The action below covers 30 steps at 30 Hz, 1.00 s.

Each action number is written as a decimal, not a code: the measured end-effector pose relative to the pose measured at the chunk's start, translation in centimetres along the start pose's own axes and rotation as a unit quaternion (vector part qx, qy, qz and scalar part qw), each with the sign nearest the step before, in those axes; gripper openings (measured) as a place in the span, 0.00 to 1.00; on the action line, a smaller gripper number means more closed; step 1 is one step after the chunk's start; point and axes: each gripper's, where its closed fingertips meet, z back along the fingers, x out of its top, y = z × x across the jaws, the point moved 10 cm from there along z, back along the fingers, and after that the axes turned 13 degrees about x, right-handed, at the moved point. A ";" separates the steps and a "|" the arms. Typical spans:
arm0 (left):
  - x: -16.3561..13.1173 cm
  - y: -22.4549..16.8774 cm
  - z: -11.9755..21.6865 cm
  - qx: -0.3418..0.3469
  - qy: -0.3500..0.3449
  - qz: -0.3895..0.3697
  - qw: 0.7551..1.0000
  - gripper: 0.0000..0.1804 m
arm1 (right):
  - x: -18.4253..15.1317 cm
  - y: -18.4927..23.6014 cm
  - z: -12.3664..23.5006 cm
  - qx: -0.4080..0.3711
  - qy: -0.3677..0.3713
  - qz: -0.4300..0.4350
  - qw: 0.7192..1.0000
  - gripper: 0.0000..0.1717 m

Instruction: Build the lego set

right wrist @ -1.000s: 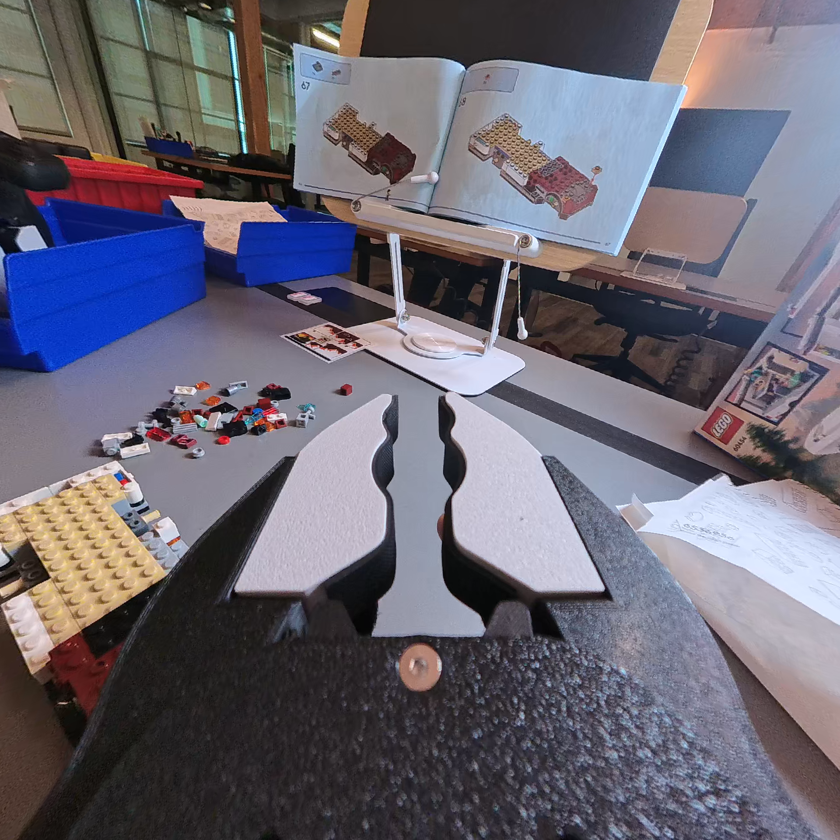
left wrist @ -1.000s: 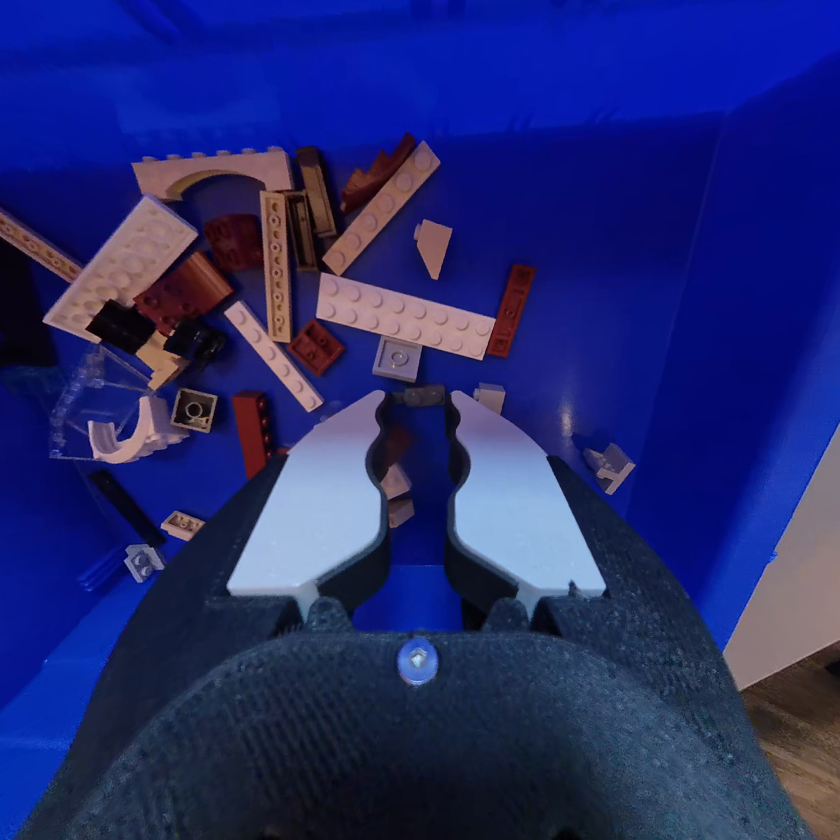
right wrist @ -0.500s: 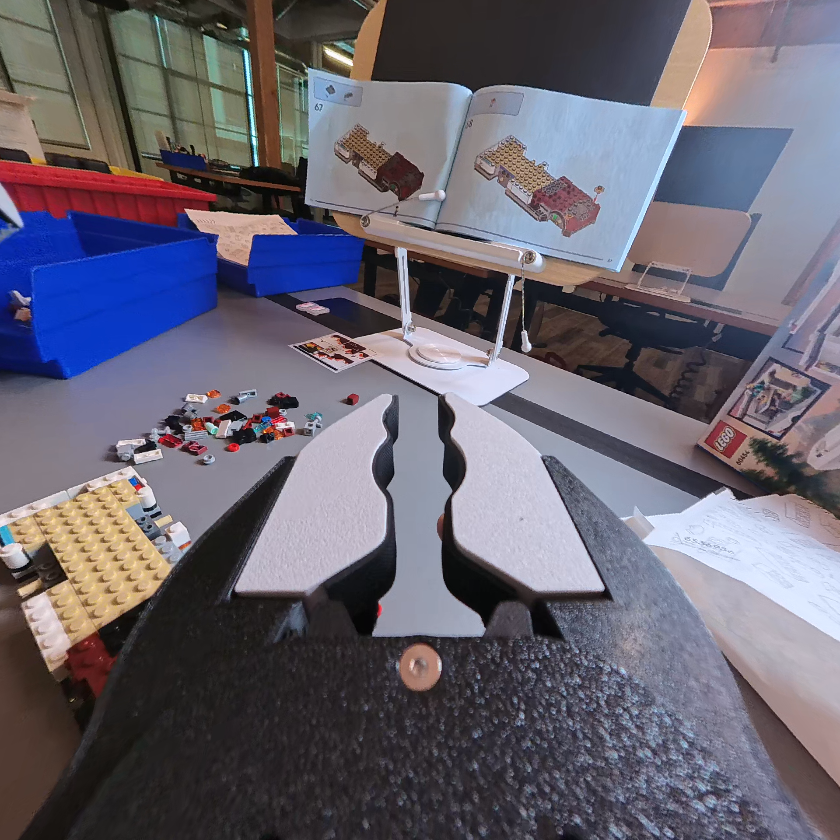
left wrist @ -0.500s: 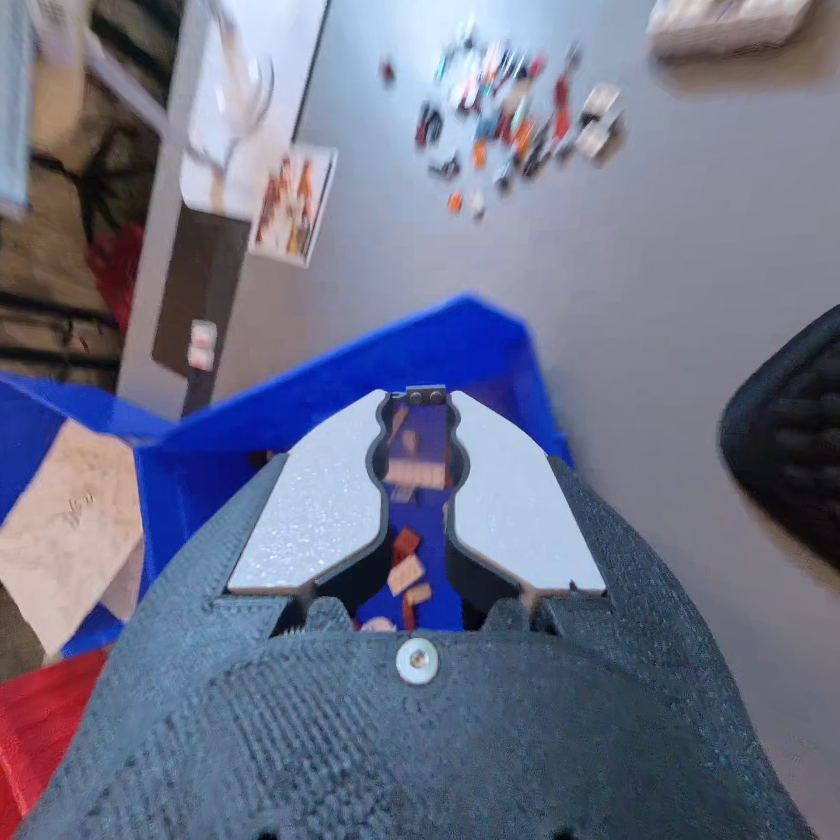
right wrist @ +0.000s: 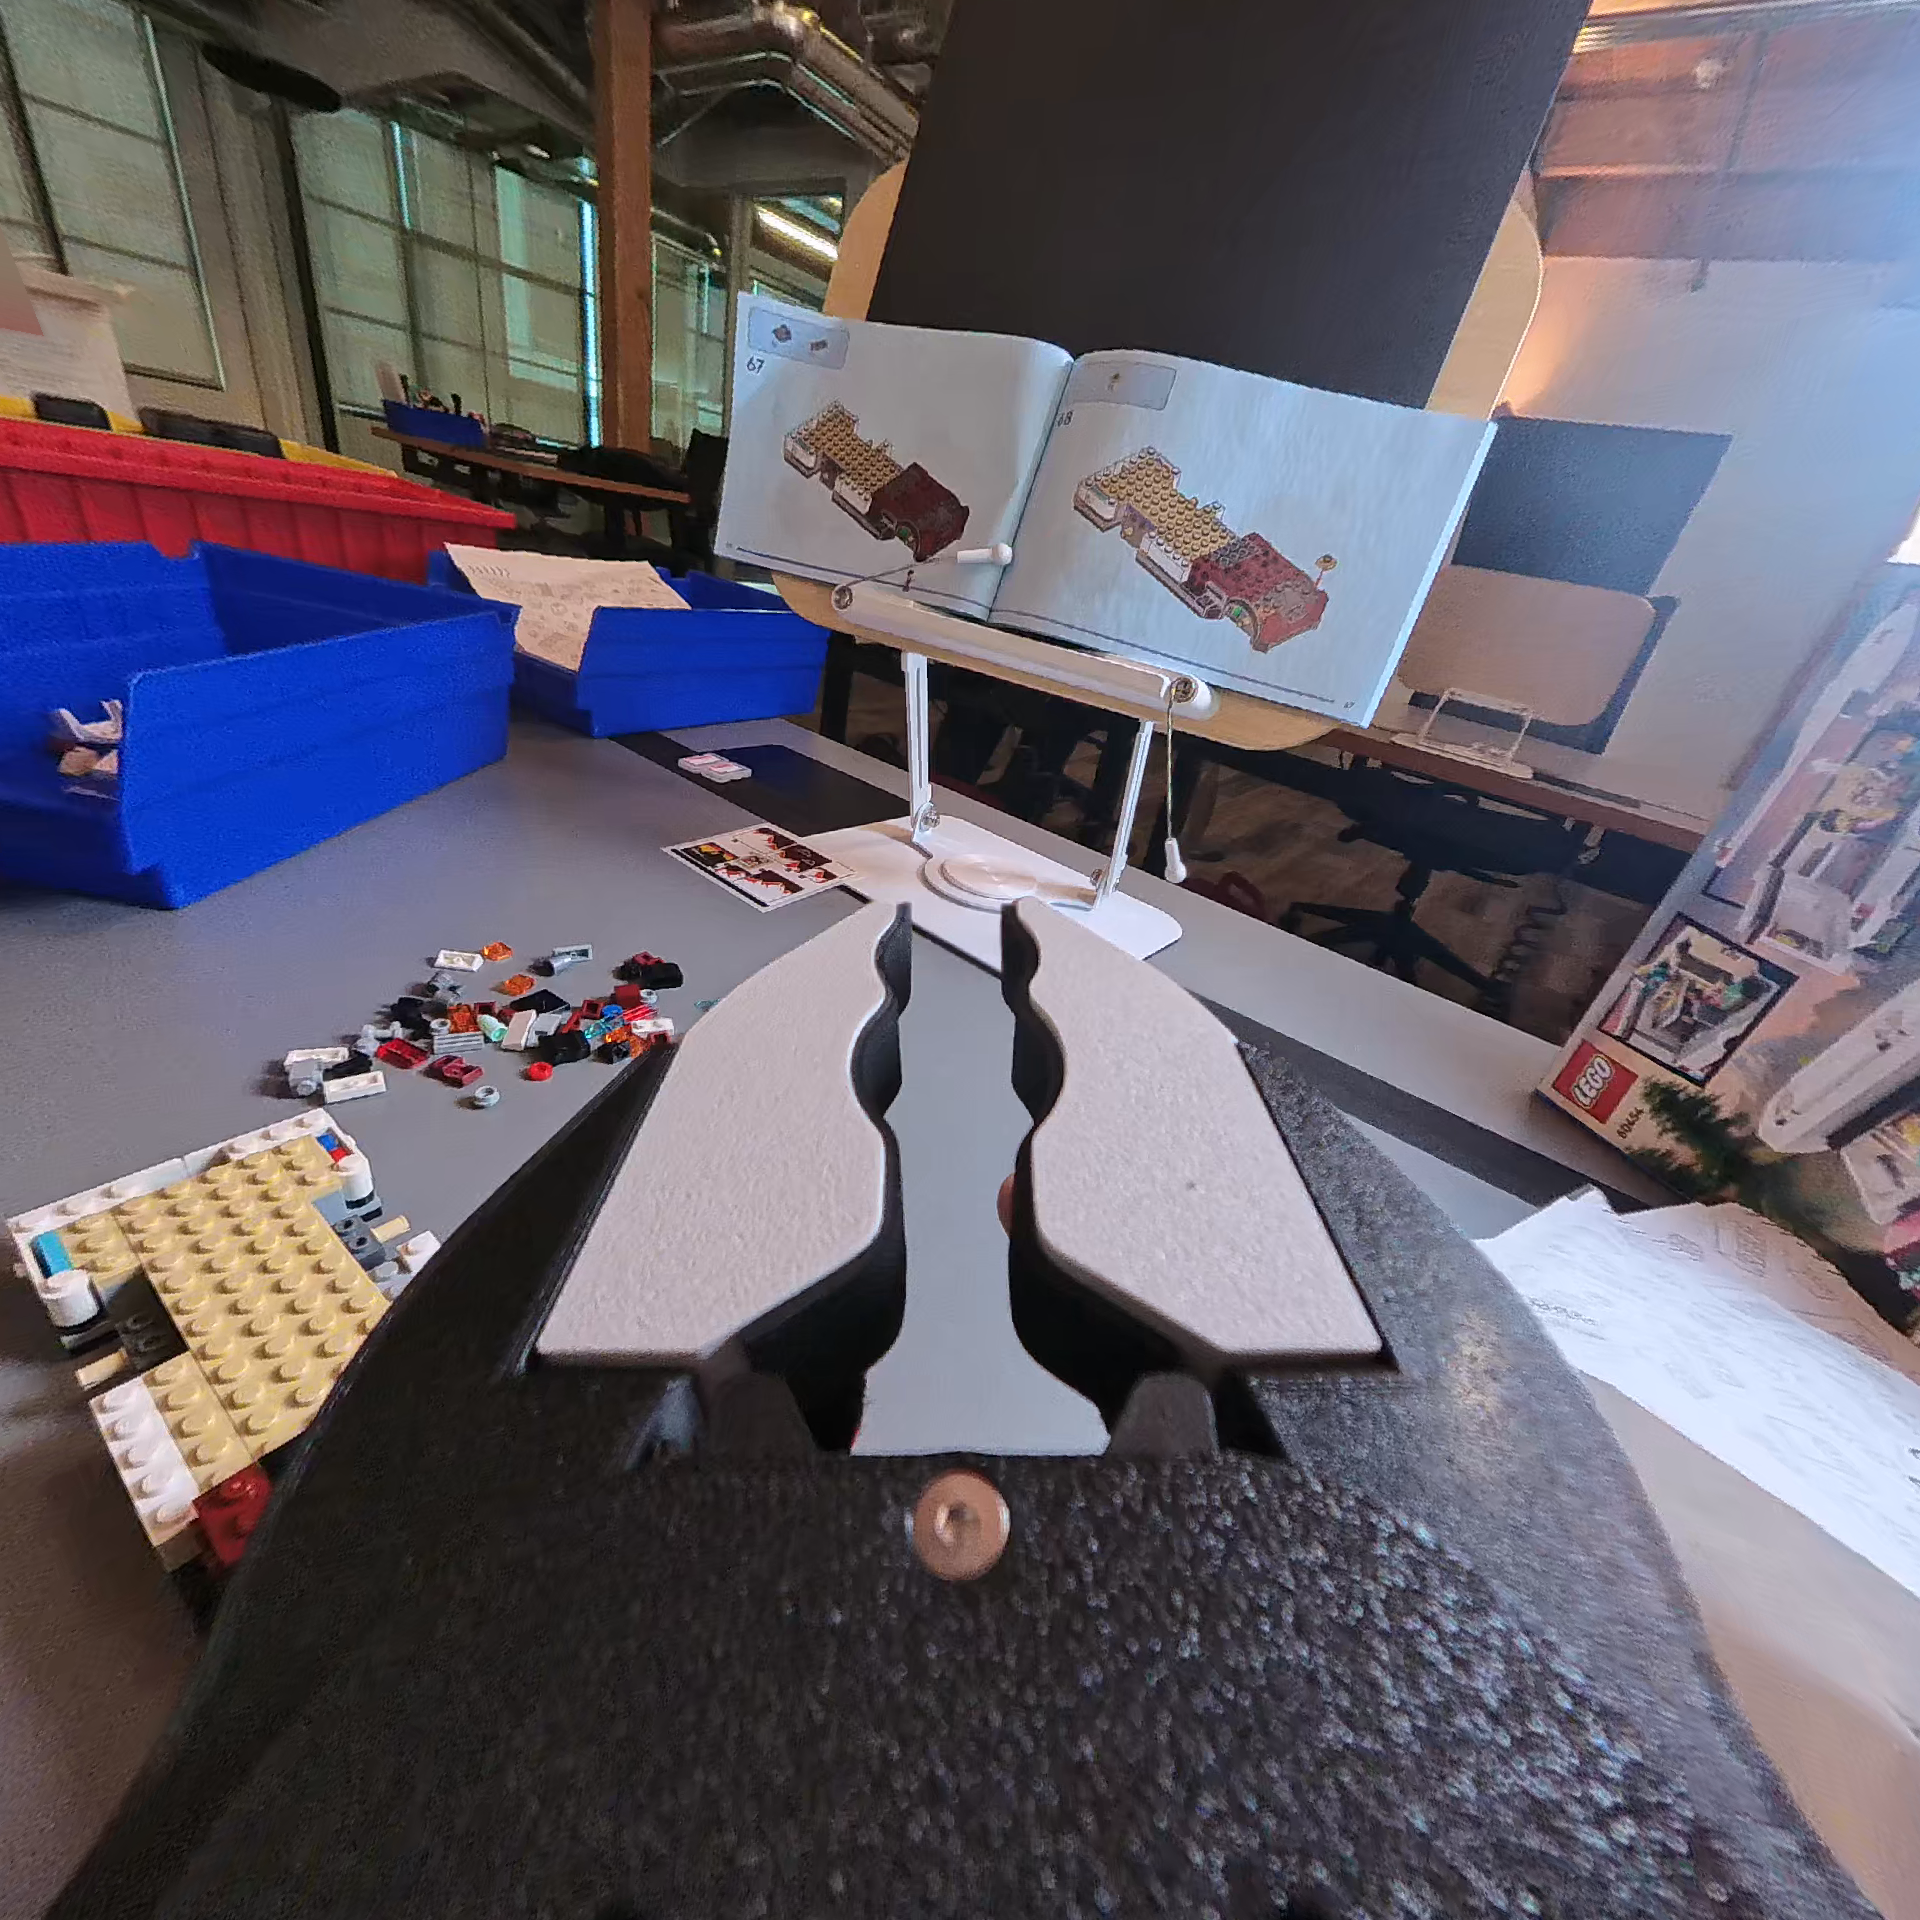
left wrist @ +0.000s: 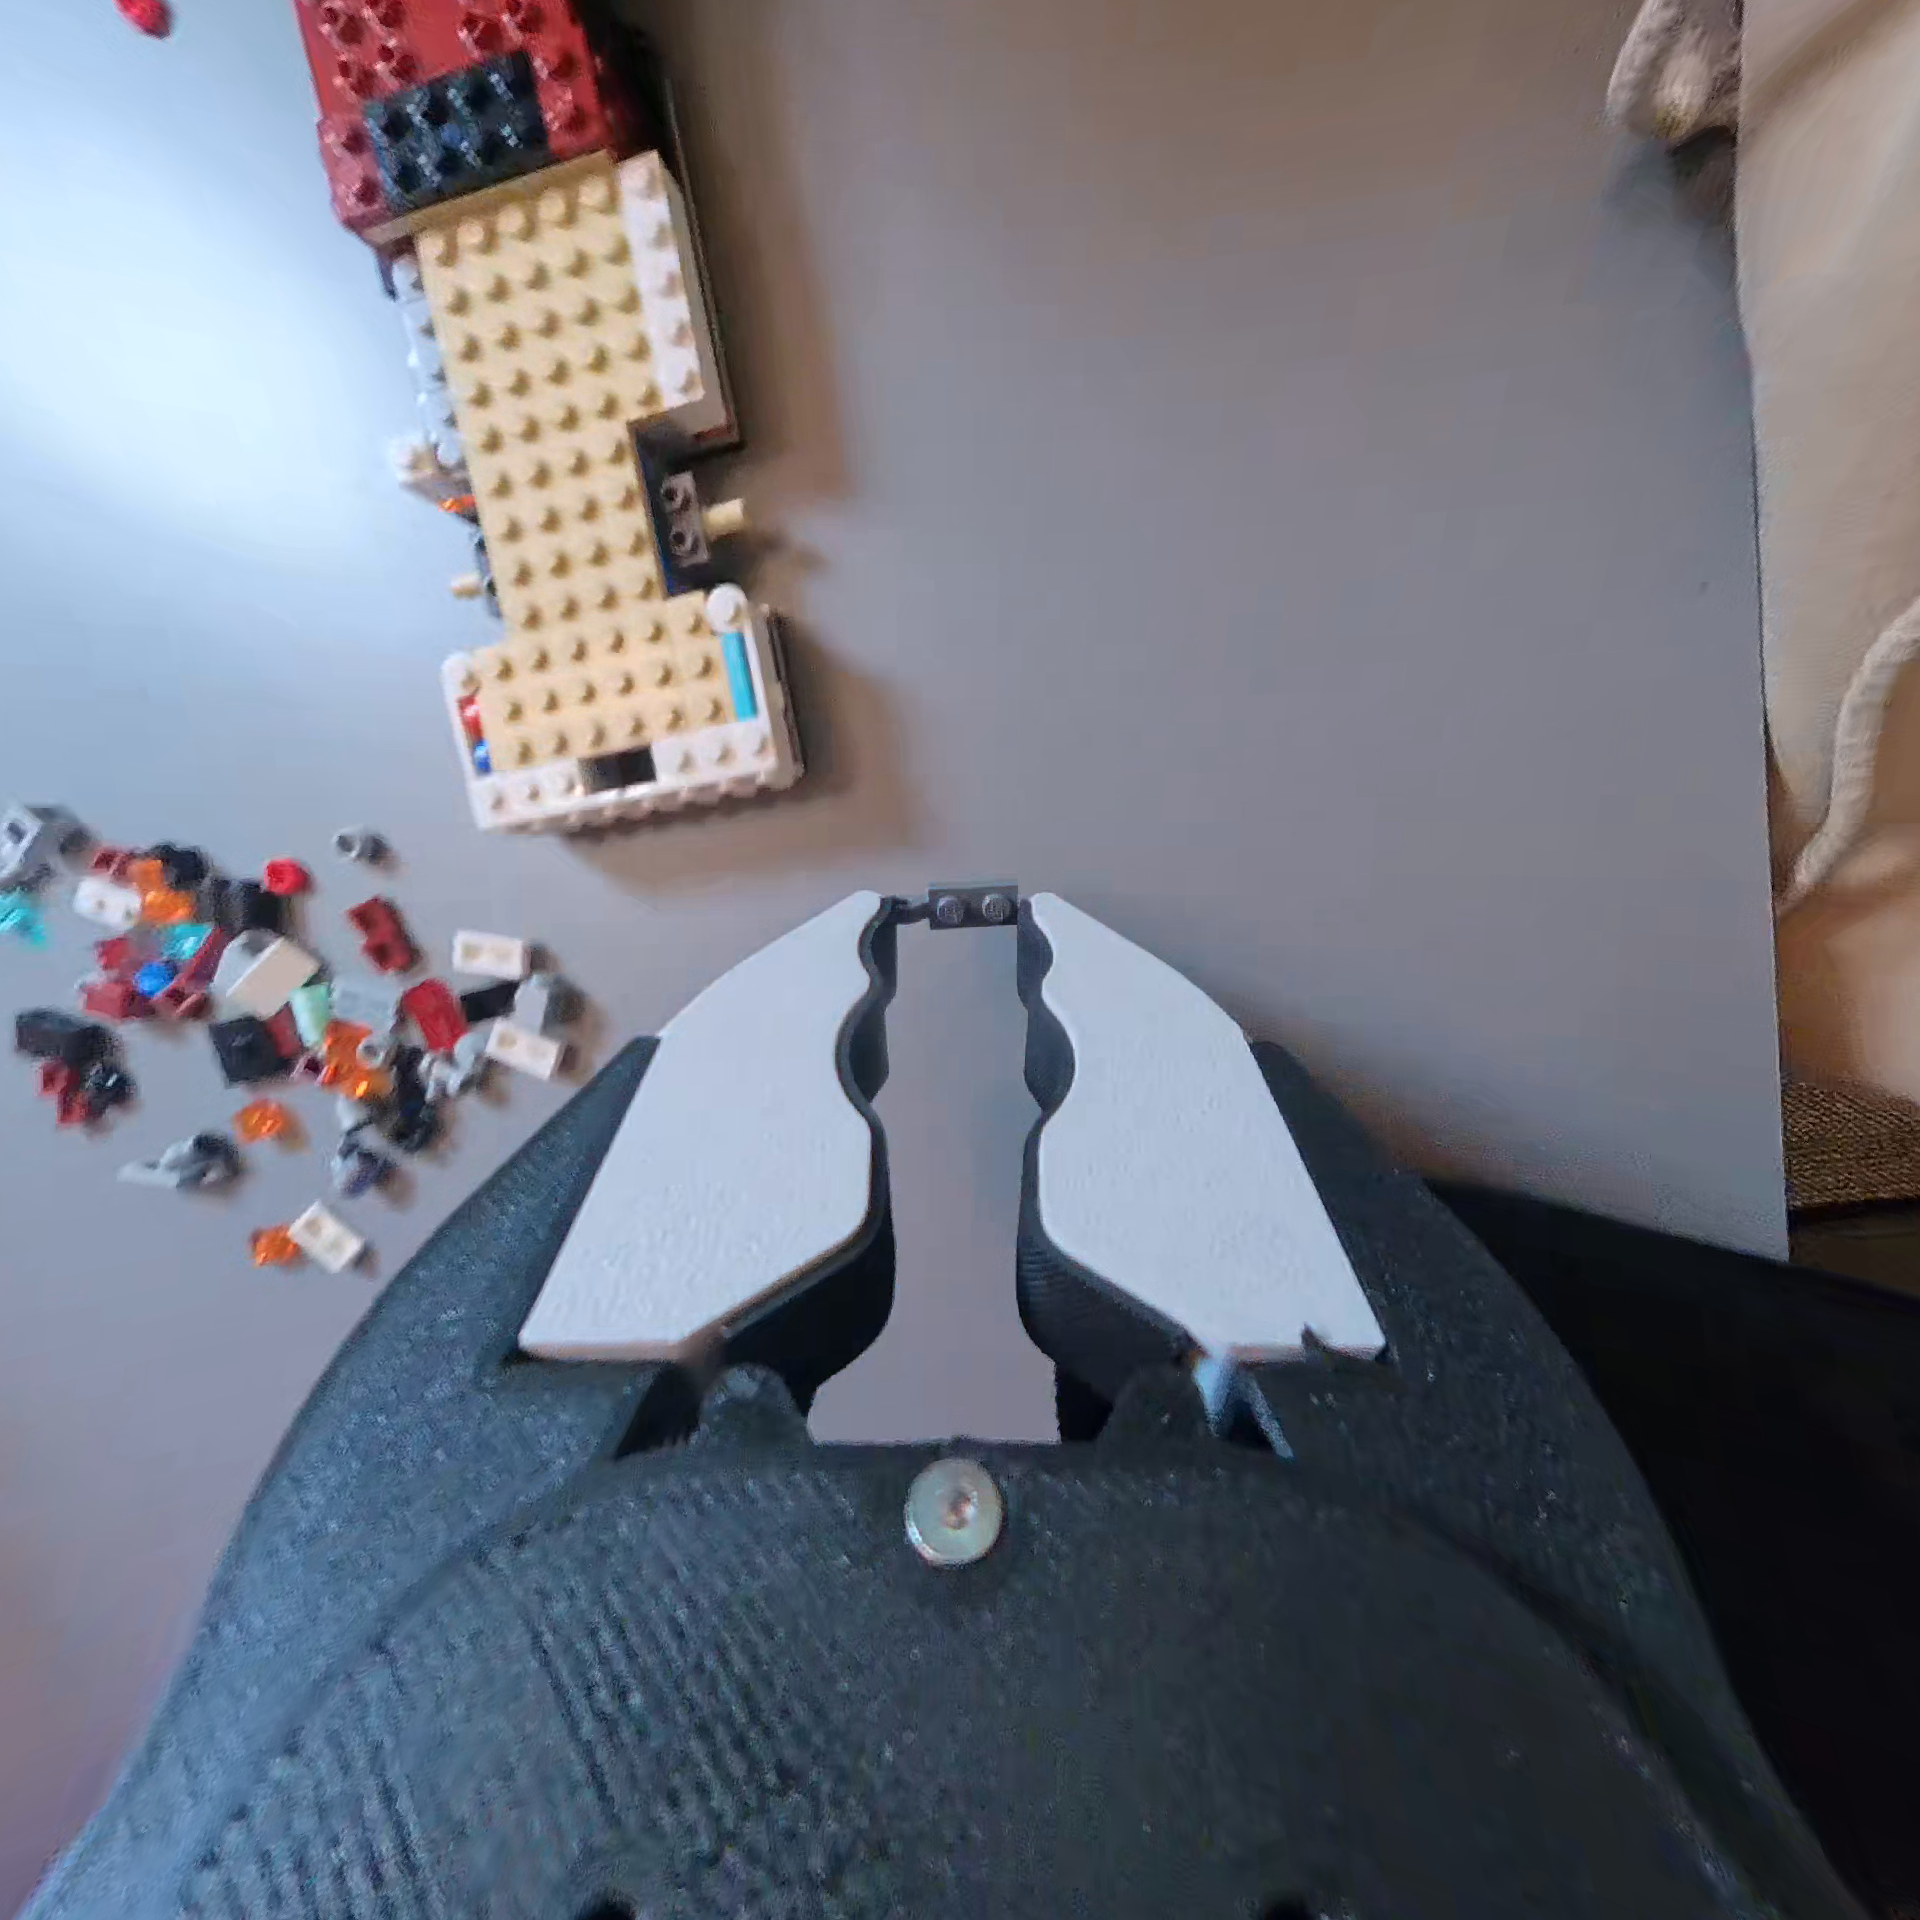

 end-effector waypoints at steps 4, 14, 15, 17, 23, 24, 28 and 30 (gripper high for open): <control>1.0 -0.4 -1.5 -0.027 -0.012 -0.001 1.000 0.12 | 0.0 -0.3 0.1 -0.002 -0.002 -0.004 1.000 0.09; -0.1 1.0 1.5 0.020 -0.080 0.082 0.993 0.24 | -0.2 -0.3 0.1 0.001 0.000 -0.012 1.000 0.09; -0.7 1.5 2.9 0.041 -0.083 0.094 0.991 0.24 | -0.1 -0.3 0.1 0.001 -0.001 -0.012 1.000 0.09; -2.5 3.2 6.2 0.101 -0.083 0.120 0.984 0.23 | -0.1 -0.3 0.1 0.000 -0.001 -0.012 1.000 0.09; -13.9 10.0 17.5 0.346 0.000 0.257 0.902 0.13 | -0.5 -0.6 0.0 -0.005 0.006 -0.018 1.000 0.09; -16.2 10.9 18.7 0.376 0.027 0.280 0.883 0.11 | -0.6 -0.6 -0.1 -0.005 0.007 -0.018 1.000 0.09; -23.3 13.0 20.0 0.378 0.131 0.333 0.854 0.00 | -0.8 -0.5 -0.2 -0.011 0.013 -0.015 1.000 0.09; -25.5 13.4 18.8 0.328 0.193 0.329 0.864 0.00 | -0.9 -0.5 -0.3 -0.014 0.016 -0.013 1.000 0.09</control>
